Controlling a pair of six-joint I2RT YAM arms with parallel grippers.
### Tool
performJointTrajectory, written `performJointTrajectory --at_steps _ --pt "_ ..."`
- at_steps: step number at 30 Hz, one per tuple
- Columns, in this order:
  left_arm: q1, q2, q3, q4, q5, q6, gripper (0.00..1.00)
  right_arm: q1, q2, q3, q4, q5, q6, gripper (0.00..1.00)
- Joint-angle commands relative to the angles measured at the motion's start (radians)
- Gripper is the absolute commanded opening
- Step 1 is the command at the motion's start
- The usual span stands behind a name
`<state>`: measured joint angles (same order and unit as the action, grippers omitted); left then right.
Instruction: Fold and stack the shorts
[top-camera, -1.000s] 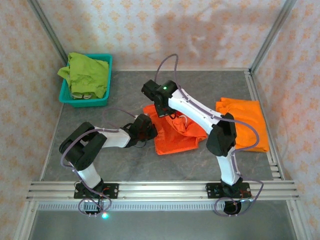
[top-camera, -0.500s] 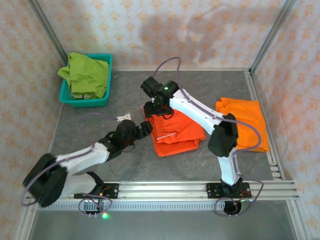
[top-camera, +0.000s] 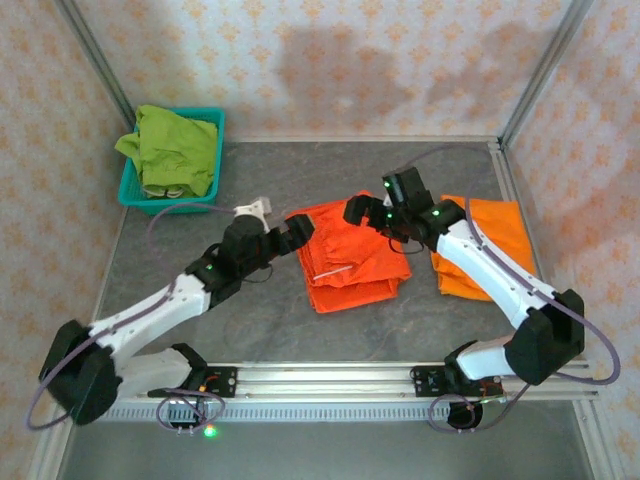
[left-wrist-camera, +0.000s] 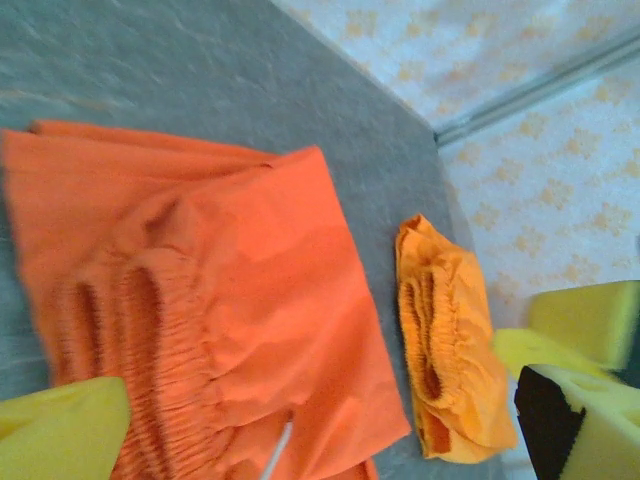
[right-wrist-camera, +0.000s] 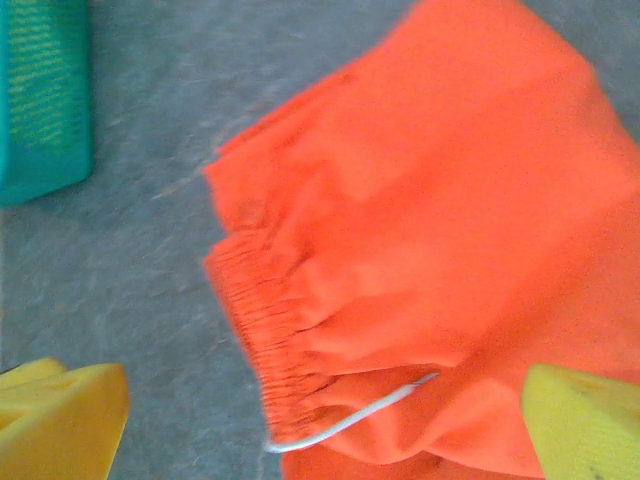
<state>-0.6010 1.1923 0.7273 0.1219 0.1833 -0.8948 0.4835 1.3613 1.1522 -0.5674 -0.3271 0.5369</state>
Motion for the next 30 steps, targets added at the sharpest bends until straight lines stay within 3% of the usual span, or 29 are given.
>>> performJointTrajectory --at_steps 1,7,17,30 --pt "0.005 0.109 0.084 0.119 0.122 -0.067 1.0 -0.095 -0.044 -0.098 0.166 -0.095 0.151 1.0" --pt "0.007 0.296 0.184 0.206 0.154 -0.122 1.0 -0.171 -0.015 -0.234 0.324 -0.174 0.259 1.0" --pt "0.06 0.536 0.253 0.232 0.161 -0.106 1.0 -0.179 0.08 -0.373 0.44 -0.227 0.326 0.99" --pt "0.159 0.581 0.173 0.209 0.157 -0.014 1.0 -0.178 -0.02 -0.628 0.516 -0.263 0.397 0.99"
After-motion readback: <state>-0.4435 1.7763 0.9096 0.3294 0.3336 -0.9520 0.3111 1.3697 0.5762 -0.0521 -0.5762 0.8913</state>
